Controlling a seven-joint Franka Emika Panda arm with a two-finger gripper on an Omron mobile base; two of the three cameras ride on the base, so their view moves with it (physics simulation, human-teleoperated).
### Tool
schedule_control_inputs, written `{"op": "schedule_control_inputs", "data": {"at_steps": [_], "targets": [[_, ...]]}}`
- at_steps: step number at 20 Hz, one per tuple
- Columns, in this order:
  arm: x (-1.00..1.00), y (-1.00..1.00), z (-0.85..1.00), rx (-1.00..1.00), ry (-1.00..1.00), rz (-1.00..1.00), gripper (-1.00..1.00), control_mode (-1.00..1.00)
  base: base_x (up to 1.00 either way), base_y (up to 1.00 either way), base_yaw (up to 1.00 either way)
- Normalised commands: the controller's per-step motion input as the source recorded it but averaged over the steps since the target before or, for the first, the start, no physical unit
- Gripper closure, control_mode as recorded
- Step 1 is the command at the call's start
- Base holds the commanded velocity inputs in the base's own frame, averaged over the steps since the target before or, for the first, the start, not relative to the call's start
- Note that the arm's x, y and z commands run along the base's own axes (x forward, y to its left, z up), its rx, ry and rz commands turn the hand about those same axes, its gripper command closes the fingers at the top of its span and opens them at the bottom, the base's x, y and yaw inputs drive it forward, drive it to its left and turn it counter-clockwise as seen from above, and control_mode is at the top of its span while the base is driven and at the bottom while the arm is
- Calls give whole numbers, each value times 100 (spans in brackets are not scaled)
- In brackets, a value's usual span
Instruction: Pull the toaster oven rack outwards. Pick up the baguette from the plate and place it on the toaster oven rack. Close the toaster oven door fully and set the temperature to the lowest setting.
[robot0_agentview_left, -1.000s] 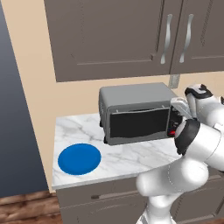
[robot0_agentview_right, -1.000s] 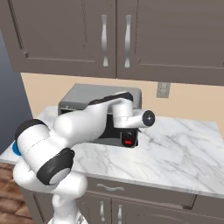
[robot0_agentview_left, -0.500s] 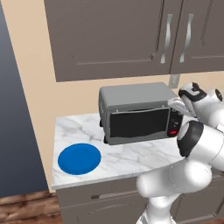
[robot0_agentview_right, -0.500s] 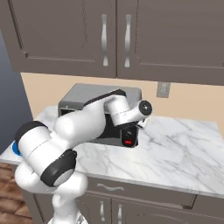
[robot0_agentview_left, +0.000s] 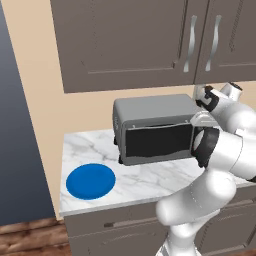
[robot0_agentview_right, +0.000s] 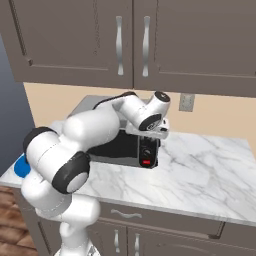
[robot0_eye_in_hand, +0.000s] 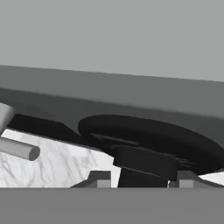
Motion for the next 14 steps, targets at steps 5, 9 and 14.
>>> {"op": "schedule_control_inputs", "data": {"at_steps": [5, 9, 14], "targets": [[3, 57, 0, -85, -98, -3, 100, -100, 0, 0, 0], [6, 57, 0, -78, -99, -12, 100, -100, 0, 0, 0], [3, 62, 0, -74, -100, -17, 100, -100, 0, 0, 0]]}}
